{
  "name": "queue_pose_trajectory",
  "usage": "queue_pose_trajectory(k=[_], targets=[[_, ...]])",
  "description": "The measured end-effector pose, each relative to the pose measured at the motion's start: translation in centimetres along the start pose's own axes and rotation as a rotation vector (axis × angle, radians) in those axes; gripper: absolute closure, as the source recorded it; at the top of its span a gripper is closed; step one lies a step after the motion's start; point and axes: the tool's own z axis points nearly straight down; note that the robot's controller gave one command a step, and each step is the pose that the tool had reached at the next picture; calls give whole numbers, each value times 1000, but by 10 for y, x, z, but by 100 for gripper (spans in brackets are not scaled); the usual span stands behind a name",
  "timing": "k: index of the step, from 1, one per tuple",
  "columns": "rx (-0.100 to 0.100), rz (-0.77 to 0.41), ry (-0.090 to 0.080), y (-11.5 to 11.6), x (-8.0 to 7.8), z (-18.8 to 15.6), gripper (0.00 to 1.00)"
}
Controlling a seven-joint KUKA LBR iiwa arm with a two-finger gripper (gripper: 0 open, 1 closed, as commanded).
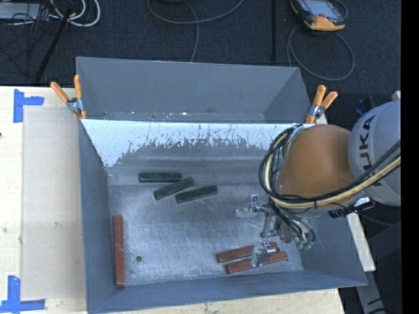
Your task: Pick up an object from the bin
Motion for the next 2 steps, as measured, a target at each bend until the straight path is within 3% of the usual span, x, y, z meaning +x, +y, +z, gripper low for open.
queue_pose_trajectory(k=[1,2], targets=[[0,-32,5,-50,1,10,0],[-1,-48,5,-40,-2,27,0]])
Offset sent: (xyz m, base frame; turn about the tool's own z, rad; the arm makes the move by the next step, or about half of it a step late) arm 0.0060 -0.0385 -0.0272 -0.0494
